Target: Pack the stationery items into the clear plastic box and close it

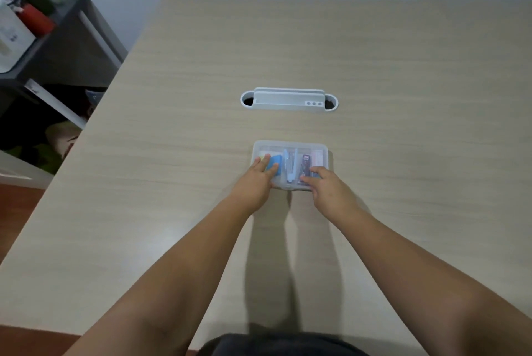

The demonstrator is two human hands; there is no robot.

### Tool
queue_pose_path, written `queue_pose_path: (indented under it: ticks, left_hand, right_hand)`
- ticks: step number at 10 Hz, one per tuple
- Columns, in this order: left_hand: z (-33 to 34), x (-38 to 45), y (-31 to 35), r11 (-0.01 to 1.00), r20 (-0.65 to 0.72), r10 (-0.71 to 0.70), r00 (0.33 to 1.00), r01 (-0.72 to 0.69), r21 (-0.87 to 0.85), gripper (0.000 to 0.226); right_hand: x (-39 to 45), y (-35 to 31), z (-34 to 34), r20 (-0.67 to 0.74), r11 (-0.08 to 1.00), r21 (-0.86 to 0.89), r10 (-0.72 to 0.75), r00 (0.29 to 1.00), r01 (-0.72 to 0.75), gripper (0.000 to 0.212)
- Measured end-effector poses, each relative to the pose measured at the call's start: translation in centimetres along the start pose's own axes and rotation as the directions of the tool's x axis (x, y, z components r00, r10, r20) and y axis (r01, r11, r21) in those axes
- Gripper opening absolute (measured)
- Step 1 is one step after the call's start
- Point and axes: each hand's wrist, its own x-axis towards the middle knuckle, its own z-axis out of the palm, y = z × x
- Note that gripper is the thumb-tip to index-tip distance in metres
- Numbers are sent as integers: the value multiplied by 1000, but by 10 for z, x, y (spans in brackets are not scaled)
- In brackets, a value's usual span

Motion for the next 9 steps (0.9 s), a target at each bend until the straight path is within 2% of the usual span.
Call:
queue_pose_path:
  ticks: [3,5,7,8,9]
  left_hand:
    - [-22,48,-9,998,4,-20,1000,20,-53,54]
    - [-35,73,-12,999,30,-27,999,27,-29,56]
    - [-39,73,-12,997,-16,-38,999,37,-65,60]
    - [-43,59,-13,961,-179,-100,979,48,-271,67]
    - [-47,17,-7,869,-277,-204,939,43,-493,56]
  right_hand:
    - [52,3,-13,-10,998,55,41,999,-41,39]
    - [74,5,-20,-40,996,67,66,997,-63,38]
    - [80,0,-40,0,988,136,68,998,-67,33]
    - [69,-4,-57,-53,964,260,67,996,-51,30]
    - [35,-8,-91,-179,929,367,23,984,45,26]
